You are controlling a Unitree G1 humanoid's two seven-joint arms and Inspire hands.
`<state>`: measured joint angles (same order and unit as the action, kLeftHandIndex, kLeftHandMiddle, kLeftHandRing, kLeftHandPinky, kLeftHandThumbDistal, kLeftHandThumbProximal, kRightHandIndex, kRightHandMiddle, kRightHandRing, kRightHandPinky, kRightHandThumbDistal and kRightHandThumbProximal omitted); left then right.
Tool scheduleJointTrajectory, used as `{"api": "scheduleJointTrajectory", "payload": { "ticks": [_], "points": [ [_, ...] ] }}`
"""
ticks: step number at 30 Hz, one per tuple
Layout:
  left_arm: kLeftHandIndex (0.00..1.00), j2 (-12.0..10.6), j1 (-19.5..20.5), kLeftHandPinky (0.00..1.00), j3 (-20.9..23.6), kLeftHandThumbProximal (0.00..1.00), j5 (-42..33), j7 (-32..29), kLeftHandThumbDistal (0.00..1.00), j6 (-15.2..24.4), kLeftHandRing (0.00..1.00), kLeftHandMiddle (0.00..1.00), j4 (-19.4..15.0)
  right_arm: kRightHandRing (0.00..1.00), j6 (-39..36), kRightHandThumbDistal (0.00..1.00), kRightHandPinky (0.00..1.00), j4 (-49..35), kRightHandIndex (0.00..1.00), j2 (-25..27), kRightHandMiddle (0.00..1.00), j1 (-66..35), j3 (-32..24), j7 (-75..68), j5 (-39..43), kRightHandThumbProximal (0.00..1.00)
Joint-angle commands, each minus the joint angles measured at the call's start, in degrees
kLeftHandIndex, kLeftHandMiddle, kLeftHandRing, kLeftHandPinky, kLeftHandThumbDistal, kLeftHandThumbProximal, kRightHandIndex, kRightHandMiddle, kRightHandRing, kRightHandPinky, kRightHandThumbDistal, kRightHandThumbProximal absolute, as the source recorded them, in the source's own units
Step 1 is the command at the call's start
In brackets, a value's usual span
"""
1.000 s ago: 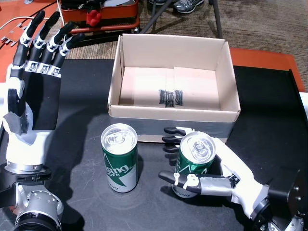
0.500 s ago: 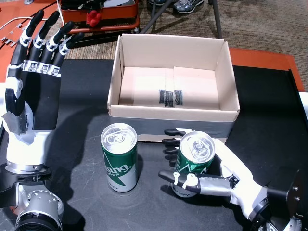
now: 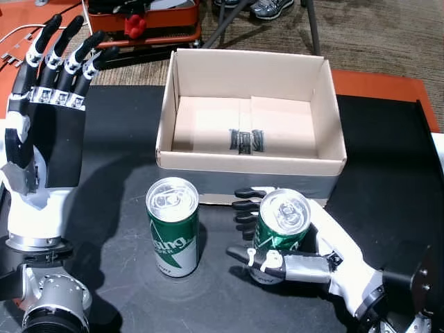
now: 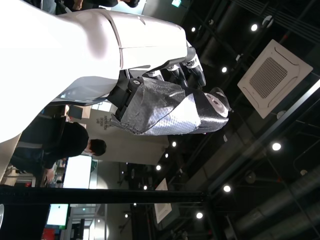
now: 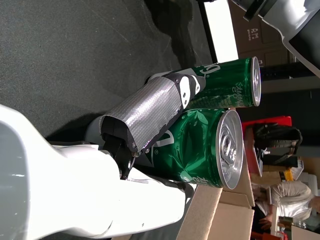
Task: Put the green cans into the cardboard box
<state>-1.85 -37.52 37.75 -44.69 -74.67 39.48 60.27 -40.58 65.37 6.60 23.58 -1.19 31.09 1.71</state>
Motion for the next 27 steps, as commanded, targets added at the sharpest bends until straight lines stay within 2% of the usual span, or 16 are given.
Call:
{"api": "scheduleJointTrajectory", "payload": {
  "ticks": [1, 7, 9, 14, 18, 22, 27],
  "points": [
    [0.71, -0.19, 0.81, 0.84, 0.12, 0.75, -0.64, -0.83, 0.29, -0.35, 0.84, 0.77, -0.49, 0.76, -0.31, 1.00, 0.75, 0.20, 0.70, -0.11, 0.73, 0.09, -0.53, -0.03, 0.31, 0.19],
    [0.70, -0.36, 0.87, 0.83, -0.07, 0.78, 0.00, -0.08, 0.31, 1.07, 0.83, 0.76, -0.69, 0.70, -0.18, 1.00, 0.67, 0.06, 0.71, -0.06, 0.71, 0.07, -0.95, 0.54, 0.85, 0.18],
    [0.70, -0.15, 0.72, 0.84, 0.07, 0.77, -0.40, -0.74, 0.29, 0.46, 0.83, 0.76, -0.58, 0.63, 0.07, 1.00, 0.59, -0.23, 0.58, -0.01, 0.61, 0.02, -0.94, -0.57, 0.32, 0.14],
    [0.70, -0.01, 0.60, 0.84, 0.19, 0.77, -0.54, -1.00, 0.29, 0.13, 0.83, 0.76, -0.49, 0.53, 0.63, 1.00, 0.48, -0.37, 0.41, -0.62, 0.46, 0.04, -1.54, -1.63, 0.95, 0.13],
    [0.70, -0.14, 0.70, 0.84, 0.09, 0.78, -0.17, -0.59, 0.30, 1.01, 0.84, 0.76, -0.57, 0.41, 0.03, 1.00, 0.43, 0.11, 0.37, -0.70, 0.38, 0.26, -1.94, -1.78, 0.68, 0.16],
    [0.69, -0.40, 0.67, 0.84, 0.06, 0.79, -0.08, -0.30, 0.32, 1.44, 0.83, 0.76, -0.59, 0.39, -0.46, 1.00, 0.39, 0.37, 0.35, -0.35, 0.35, 0.37, -1.75, -2.29, -0.04, 0.19],
    [0.70, -0.29, 0.68, 0.83, 0.00, 0.79, -0.10, -0.43, 0.32, 1.01, 0.83, 0.76, -0.50, 0.37, -0.11, 1.00, 0.37, 0.01, 0.33, -0.25, 0.34, 0.24, -1.43, -3.42, -0.66, 0.16]
  ]
}}
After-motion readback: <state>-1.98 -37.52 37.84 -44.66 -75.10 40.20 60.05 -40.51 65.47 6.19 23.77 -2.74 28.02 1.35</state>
